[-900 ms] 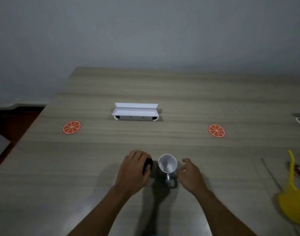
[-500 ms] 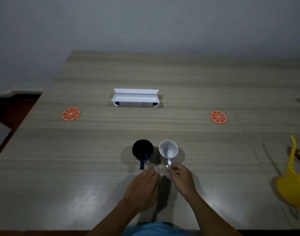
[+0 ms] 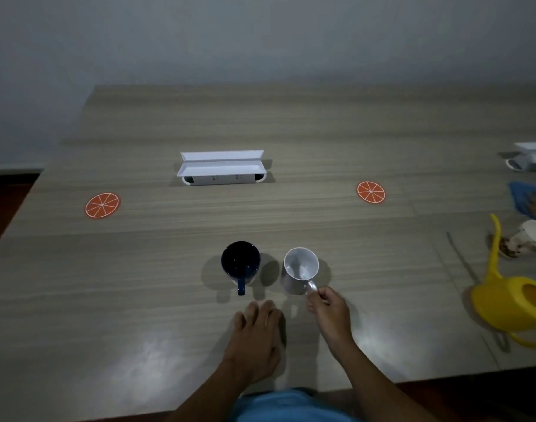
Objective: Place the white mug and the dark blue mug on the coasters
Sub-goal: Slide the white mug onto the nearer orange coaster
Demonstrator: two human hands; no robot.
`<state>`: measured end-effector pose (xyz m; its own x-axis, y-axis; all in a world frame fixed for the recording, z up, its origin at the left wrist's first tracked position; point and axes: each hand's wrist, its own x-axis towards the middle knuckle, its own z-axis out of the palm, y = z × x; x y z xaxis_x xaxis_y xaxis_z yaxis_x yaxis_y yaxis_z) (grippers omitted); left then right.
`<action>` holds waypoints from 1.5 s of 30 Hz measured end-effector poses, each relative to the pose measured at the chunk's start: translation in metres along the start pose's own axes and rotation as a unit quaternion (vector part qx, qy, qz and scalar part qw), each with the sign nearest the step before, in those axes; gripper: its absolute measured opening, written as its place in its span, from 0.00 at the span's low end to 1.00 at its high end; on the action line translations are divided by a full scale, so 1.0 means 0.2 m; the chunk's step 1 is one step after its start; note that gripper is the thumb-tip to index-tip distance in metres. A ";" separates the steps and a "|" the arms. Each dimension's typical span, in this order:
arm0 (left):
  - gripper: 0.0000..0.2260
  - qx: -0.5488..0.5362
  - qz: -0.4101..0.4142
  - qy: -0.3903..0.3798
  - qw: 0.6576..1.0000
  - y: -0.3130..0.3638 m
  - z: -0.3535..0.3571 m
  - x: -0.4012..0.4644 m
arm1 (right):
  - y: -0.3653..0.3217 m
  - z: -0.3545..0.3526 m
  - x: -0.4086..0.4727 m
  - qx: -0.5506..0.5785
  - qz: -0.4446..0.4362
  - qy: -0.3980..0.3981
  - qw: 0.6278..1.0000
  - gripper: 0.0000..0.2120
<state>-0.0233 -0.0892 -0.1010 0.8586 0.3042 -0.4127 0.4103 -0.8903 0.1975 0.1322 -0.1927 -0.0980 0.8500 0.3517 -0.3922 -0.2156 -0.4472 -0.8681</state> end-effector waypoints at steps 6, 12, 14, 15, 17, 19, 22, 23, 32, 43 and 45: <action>0.36 0.037 0.032 -0.006 0.999 0.06 -0.02 0.11 | 0.01 -0.14 0.01 0.032 0.015 0.008 0.999 0.15; 0.40 0.009 0.046 -0.018 0.999 0.11 -0.09 0.29 | -0.03 -0.27 0.06 0.029 0.004 0.042 0.999 0.12; 0.42 -0.026 0.029 -0.023 0.999 0.13 -0.12 0.36 | -0.05 -0.31 0.07 0.021 0.002 0.047 0.999 0.12; 0.43 -0.044 0.017 -0.027 0.999 0.14 -0.13 0.39 | -0.06 -0.33 0.08 0.017 0.004 0.048 0.999 0.12; 0.43 -0.062 -0.002 -0.030 0.998 0.18 -0.12 0.44 | -0.07 -0.36 0.09 0.012 0.009 0.044 0.999 0.12; 0.44 -0.064 -0.023 -0.025 0.997 0.21 -0.10 0.48 | -0.07 -0.38 0.10 0.011 0.012 0.048 0.999 0.12; 0.43 -0.070 -0.047 0.005 0.996 0.23 -0.06 0.51 | -0.08 -0.41 0.13 0.018 0.014 0.058 0.998 0.11; 0.43 -0.072 -0.050 0.015 0.996 0.23 -0.05 0.52 | -0.09 -0.42 0.15 0.019 0.017 0.060 0.998 0.11; 0.40 -0.091 -0.043 0.122 0.987 0.20 -0.24 0.89 | -0.21 -0.45 0.44 0.041 0.022 0.082 0.996 0.10; 0.39 -0.098 -0.114 0.150 0.977 0.24 -0.34 1.45 | -0.35 -0.45 0.95 0.061 0.001 0.138 0.989 0.07; 0.39 -0.112 -0.113 0.142 0.977 0.24 -0.34 1.46 | -0.34 -0.44 1.03 0.064 -0.003 0.170 0.983 0.06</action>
<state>0.2681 -0.0212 -0.1516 0.7753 0.5953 -0.2110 0.6297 -0.7021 0.3325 0.3644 -0.1628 -0.0920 0.9580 0.0492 -0.2826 -0.2514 -0.3303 -0.9098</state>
